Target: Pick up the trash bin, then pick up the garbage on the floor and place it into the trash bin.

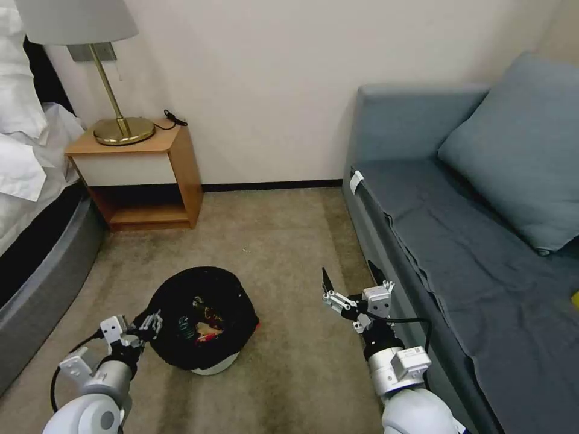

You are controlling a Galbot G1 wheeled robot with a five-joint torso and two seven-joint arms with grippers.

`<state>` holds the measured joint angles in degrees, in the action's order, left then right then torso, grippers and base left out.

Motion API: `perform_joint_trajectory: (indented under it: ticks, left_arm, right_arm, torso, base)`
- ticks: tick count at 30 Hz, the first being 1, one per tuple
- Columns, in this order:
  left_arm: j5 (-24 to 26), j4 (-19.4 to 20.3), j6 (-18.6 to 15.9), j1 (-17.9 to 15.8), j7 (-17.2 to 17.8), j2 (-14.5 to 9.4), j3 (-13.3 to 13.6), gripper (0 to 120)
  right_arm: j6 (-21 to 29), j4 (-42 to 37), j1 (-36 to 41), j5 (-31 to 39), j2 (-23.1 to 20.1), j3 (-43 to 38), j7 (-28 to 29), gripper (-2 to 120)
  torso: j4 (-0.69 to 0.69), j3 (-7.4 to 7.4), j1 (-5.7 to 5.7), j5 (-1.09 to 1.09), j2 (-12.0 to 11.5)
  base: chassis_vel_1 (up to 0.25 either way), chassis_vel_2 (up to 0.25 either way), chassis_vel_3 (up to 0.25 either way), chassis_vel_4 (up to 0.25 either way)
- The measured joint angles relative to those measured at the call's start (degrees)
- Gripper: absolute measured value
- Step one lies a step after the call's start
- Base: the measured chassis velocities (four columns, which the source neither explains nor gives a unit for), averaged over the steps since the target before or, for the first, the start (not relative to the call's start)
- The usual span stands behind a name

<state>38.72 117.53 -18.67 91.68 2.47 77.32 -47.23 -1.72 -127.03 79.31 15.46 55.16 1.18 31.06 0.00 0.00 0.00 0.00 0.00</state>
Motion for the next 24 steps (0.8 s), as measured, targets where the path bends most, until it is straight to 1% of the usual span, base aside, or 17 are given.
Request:
perform_joint_trajectory:
  ticks: [2, 3, 5, 7, 8, 9, 10, 12, 13, 15, 16, 17, 18, 20, 22, 23, 24]
  left_arm:
    - [-6.3, 2.0, 3.0, 0.9, -2.4, 0.4, -0.3, 76]
    - [-6.3, 2.0, 3.0, 0.9, -2.4, 0.4, -0.3, 76]
    - [-10.9, 2.5, 6.7, 1.3, -4.5, 0.9, -0.5, 83]
    - [-16.7, 2.8, 12.0, 1.9, -6.5, 2.0, -0.5, 94]
    - [-16.7, 2.8, 12.0, 1.9, -6.5, 2.0, -0.5, 94]
    - [-17.9, 2.9, 13.7, 2.1, -6.9, 2.4, -0.3, 95]
    - [-19.9, 3.2, 17.6, 2.4, -7.3, 3.3, 0.8, 98]
    - [-22.7, 4.3, 22.2, 3.2, -7.5, 4.7, 2.6, 100]
    - [-22.7, 4.3, 22.2, 3.2, -7.5, 4.7, 2.6, 100]
    - [-25.2, 5.5, 24.5, 3.9, -7.5, 5.7, 4.0, 100]
    - [-27.2, 6.7, 25.7, 4.6, -7.0, 6.5, 5.4, 100]
    - [-28.0, 7.6, 26.2, 5.0, -6.3, 7.0, 6.5, 100]
    - [-28.0, 7.6, 26.2, 5.0, -6.3, 7.0, 6.5, 100]
    - [-28.6, 9.4, 26.2, 5.7, -4.3, 7.5, 9.4, 100]
    - [-29.5, 10.7, 25.4, 6.4, -1.9, 7.9, 12.0, 100]
    - [-29.5, 10.7, 25.4, 6.4, -1.9, 7.9, 12.0, 100]
    - [-30.1, 10.9, 24.8, 6.8, -1.0, 8.0, 13.2, 100]
  right_arm:
    - [-0.1, 0.0, 0.2, -0.1, 0.1, -0.3, -0.1, 100]
    - [-0.1, 0.0, 0.2, -0.1, 0.1, -0.3, -0.1, 100]
    - [-0.1, -0.1, 0.4, -0.7, 0.4, -0.9, -0.1, 100]
    - [-0.1, -0.1, 1.3, -3.1, 1.0, -2.0, 0.0, 100]
    - [-0.1, -0.1, 1.3, -3.1, 1.0, -2.0, 0.0, 100]
    - [-0.2, -0.1, 1.7, -4.1, 1.2, -2.3, 0.0, 100]
    - [-0.2, -0.1, 2.6, -5.9, 1.4, -2.9, 0.0, 100]
    - [-0.2, -0.5, 4.3, -7.8, 1.9, -3.7, 0.4, 100]
    - [-0.2, -0.5, 4.3, -7.8, 1.9, -3.7, 0.4, 100]
    - [-0.1, -0.9, 5.6, -8.8, 2.5, -4.4, 0.6, 100]
    - [0.0, -1.2, 6.7, -9.5, 3.3, -5.0, 0.8, 100]
    - [0.0, -1.4, 7.6, -10.1, 3.8, -5.4, 1.0, 100]
    - [0.0, -1.4, 7.6, -10.1, 3.8, -5.4, 1.0, 100]
    - [0.1, -1.8, 9.2, -11.3, 4.9, -6.4, 1.2, 100]
    - [0.0, -2.1, 11.0, -12.8, 6.8, -7.6, 1.2, 100]
    - [0.0, -2.1, 11.0, -12.8, 6.8, -7.6, 1.2, 100]
    - [0.0, -2.2, 11.7, -13.3, 7.8, -8.0, 1.3, 100]
  torso:
    - [0.00, 0.00, 0.00, 0.00, 0.0]
    - [0.00, 0.00, 0.00, 0.00, 0.0]
    - [0.01, 0.00, 0.00, 0.01, 0.0]
    - [0.00, 0.00, 0.00, 0.01, 0.0]
    - [0.00, 0.00, 0.00, 0.01, 0.0]
    - [0.01, 0.00, 0.00, 0.01, 0.0]
    - [0.00, -0.01, 0.00, 0.01, 0.0]
    - [0.00, 0.00, 0.00, 0.00, 0.0]
    - [0.00, 0.00, 0.00, 0.00, 0.0]
    - [0.00, 0.00, 0.00, 0.01, 0.0]
    - [0.00, 0.00, 0.00, 0.01, 0.0]
    - [0.00, 0.00, 0.00, 0.01, 0.0]
    - [0.00, 0.00, 0.00, 0.01, 0.0]
    - [0.01, -0.01, 0.00, 0.01, 0.0]
    - [0.00, -0.01, 0.00, 0.01, 0.0]
    - [0.00, -0.01, 0.00, 0.01, 0.0]
    - [0.00, -0.01, 0.00, 0.01, 0.0]
  base:
    - [0.000, 0.000, 0.000, 0.000]
    - [0.000, 0.000, 0.000, 0.000]
    - [0.000, 0.000, 0.000, 0.000]
    - [0.000, 0.000, 0.000, 0.000]
    - [0.000, 0.000, 0.000, 0.000]
    - [0.000, 0.000, 0.000, 0.000]
    - [0.000, 0.000, 0.000, 0.000]
    - [0.000, 0.000, 0.000, 0.000]
    - [0.000, 0.000, 0.000, 0.000]
    - [0.000, 0.000, 0.000, 0.000]
    - [0.000, 0.000, 0.000, 0.000]
    - [0.000, 0.000, 0.000, 0.000]
    - [0.000, 0.000, 0.000, 0.000]
    - [0.000, 0.000, 0.000, 0.000]
    - [0.000, 0.000, 0.000, 0.000]
    - [0.000, 0.000, 0.000, 0.000]
    - [0.000, 0.000, 0.000, 0.000]
